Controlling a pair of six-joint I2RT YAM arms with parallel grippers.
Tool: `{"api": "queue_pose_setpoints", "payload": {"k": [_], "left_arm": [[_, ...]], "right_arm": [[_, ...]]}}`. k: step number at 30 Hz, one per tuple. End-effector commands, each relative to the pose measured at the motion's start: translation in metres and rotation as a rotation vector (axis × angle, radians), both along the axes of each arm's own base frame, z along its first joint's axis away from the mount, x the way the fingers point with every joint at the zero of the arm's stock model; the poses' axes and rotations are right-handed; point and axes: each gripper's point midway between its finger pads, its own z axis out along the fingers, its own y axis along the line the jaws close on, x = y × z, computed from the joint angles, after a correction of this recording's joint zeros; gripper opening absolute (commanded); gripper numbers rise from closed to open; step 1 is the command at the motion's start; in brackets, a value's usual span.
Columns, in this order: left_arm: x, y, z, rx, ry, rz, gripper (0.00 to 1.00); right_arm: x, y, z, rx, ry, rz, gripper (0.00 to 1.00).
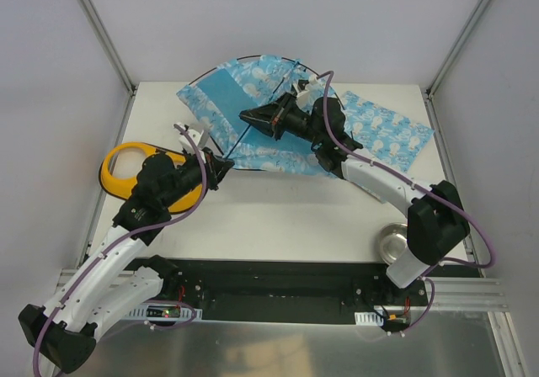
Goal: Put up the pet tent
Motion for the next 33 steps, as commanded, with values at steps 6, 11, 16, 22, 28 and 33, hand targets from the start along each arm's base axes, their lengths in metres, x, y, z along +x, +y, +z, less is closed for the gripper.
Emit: {"api": "queue_pose_setpoints", "payload": {"k": [6,11,16,22,28,33], "left_arm": [[0.005,0.003,0.014,-0.061,0.132,0.091,0.00],[0.012,0.001,0.024,-0.165,0.225,0.164,0.00],[0.013,0.005,0.027,-0.208,0.279,0.215,0.00],[0.019,0.007,0.031,-0.266,0.326,0.275,0.00],[0.028,0.005,0.023,-0.287,0.376,0.315,0.00],[0.038,0.013,0.017,-0.292,0.379,0.397,0.00]], "right_arm": [[0.071,-0.031,-0.037,-0.129,-0.042,-0.277,0.00],[0.067,-0.023,-0.048,-0.201,-0.080,-0.279,0.00],[0.066,-0.020,-0.055,-0.233,-0.095,-0.280,0.00],[0.055,-0.008,-0.060,-0.272,-0.124,-0.249,0.00],[0.031,0.009,-0.056,-0.301,-0.145,-0.174,0.00],[0.001,0.008,-0.053,-0.334,-0.115,-0.106,0.28]]}}
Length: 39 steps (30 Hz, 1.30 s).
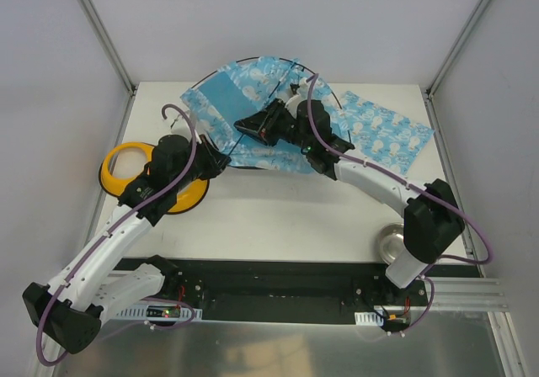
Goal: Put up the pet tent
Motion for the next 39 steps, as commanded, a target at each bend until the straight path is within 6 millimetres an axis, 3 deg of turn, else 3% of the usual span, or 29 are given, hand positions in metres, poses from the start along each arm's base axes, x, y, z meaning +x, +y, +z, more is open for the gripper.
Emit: {"api": "queue_pose_setpoints", "payload": {"k": [1,8,18,28,39], "left_arm": [[0.016,0.002,0.034,-0.074,-0.071,0.092,0.00],[0.026,0.003,0.027,-0.069,-0.041,0.137,0.00],[0.035,0.001,0.028,-0.075,-0.038,0.154,0.00],[0.034,-0.006,0.024,-0.076,-0.021,0.121,0.00],[0.027,-0.013,0.023,-0.066,-0.031,0.047,0.00]], "right_arm": [[-0.010,-0.013,-0.009,-0.109,0.007,-0.027,0.31],[-0.047,-0.014,-0.012,-0.185,0.013,0.037,0.51],[-0.076,-0.009,-0.021,-0.243,-0.042,0.028,0.47],[-0.077,-0.002,-0.022,-0.234,-0.076,-0.047,0.29],[-0.058,-0.007,-0.027,-0.231,-0.084,-0.158,0.11]]}}
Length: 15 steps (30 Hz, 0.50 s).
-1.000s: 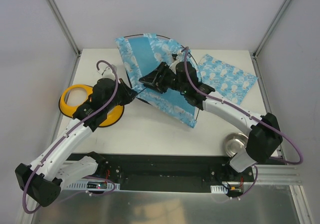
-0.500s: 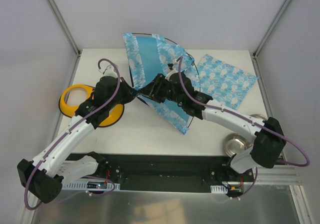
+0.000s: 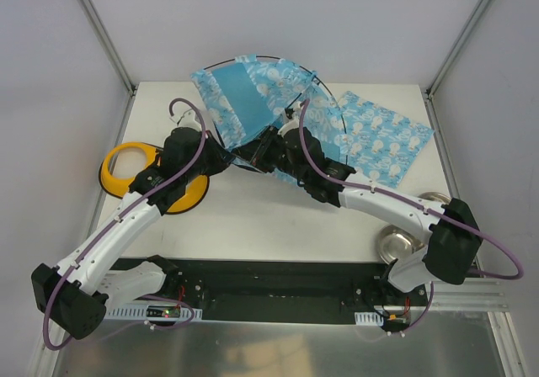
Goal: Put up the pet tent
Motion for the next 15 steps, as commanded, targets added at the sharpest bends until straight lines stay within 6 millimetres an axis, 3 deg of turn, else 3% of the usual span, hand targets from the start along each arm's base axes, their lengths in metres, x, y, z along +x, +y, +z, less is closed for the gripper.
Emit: {"api": "queue_pose_setpoints", "payload": {"k": [1,2,6,10,15], "left_arm": [[0.008,-0.011,0.039,-0.069,-0.127,-0.038,0.00],[0.007,-0.011,0.039,-0.064,-0.131,-0.043,0.00],[0.002,-0.010,0.039,-0.051,-0.155,-0.071,0.00],[-0.003,-0.005,0.038,-0.015,-0.205,-0.094,0.00],[-0.016,-0.013,0.028,-0.017,-0.228,-0.191,0.00]], "right_arm": [[0.007,-0.007,0.000,-0.019,-0.043,-0.053,0.05],[0.008,-0.008,0.001,-0.018,-0.044,-0.056,0.00],[0.011,-0.019,0.007,-0.013,-0.073,-0.099,0.00],[0.016,-0.041,0.028,0.055,-0.123,-0.151,0.00],[0.028,-0.064,0.054,0.157,-0.170,-0.221,0.00]]}}
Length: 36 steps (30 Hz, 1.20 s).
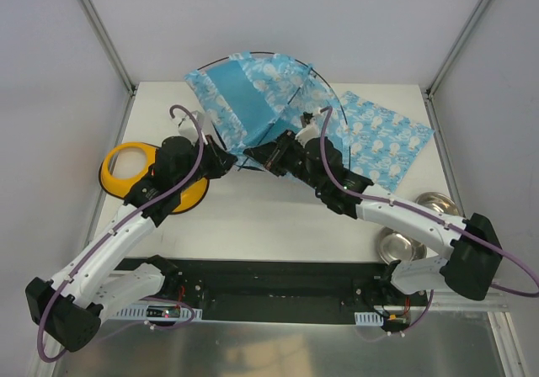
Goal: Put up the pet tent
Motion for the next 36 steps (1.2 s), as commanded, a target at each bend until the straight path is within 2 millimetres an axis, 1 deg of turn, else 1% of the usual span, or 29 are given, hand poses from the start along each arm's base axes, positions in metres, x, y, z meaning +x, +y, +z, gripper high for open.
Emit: {"api": "queue_pose_setpoints", "payload": {"k": [1,4,5,7,8,11,13,17,20,24,28,30,32,36], "left_arm": [[-0.004,-0.007,0.016,-0.014,-0.113,-0.082,0.00],[-0.008,-0.013,0.017,-0.026,-0.156,-0.134,0.00],[-0.009,-0.015,0.014,-0.019,-0.164,-0.155,0.00],[-0.010,-0.019,0.016,-0.016,-0.205,-0.193,0.00],[-0.012,-0.021,0.015,-0.006,-0.220,-0.216,0.00],[-0.015,-0.024,0.013,0.021,-0.249,-0.263,0.00],[-0.014,-0.025,0.012,0.032,-0.254,-0.276,0.00],[-0.013,-0.026,0.010,0.042,-0.243,-0.280,0.00],[-0.013,-0.025,0.008,0.041,-0.236,-0.276,0.00],[-0.011,-0.025,0.011,0.038,-0.236,-0.266,0.00],[-0.003,-0.027,0.025,0.036,-0.233,-0.247,0.00],[0.001,-0.030,0.038,0.028,-0.245,-0.250,0.00],[0.002,-0.034,0.048,0.010,-0.250,-0.261,0.00],[0.001,-0.046,0.063,-0.052,-0.229,-0.300,0.00]], "right_arm": [[0.040,-0.041,0.040,0.092,-0.114,-0.200,0.00],[0.049,-0.050,0.044,0.104,-0.116,-0.250,0.00],[0.052,-0.053,0.047,0.112,-0.117,-0.264,0.00],[0.059,-0.056,0.053,0.136,-0.122,-0.281,0.00],[0.060,-0.056,0.057,0.146,-0.129,-0.283,0.00],[0.066,-0.052,0.061,0.152,-0.136,-0.285,0.00],[0.068,-0.045,0.060,0.150,-0.132,-0.269,0.00],[0.068,-0.036,0.047,0.131,-0.103,-0.264,0.00],[0.067,-0.034,0.039,0.106,-0.093,-0.282,0.00],[0.059,-0.036,0.038,0.083,-0.117,-0.318,0.00],[0.045,-0.031,0.042,0.053,-0.140,-0.285,0.00],[0.039,-0.032,0.041,0.051,-0.141,-0.282,0.00],[0.038,-0.038,0.039,0.059,-0.142,-0.304,0.00],[0.037,-0.051,0.054,0.101,-0.179,-0.350,0.00]]}}
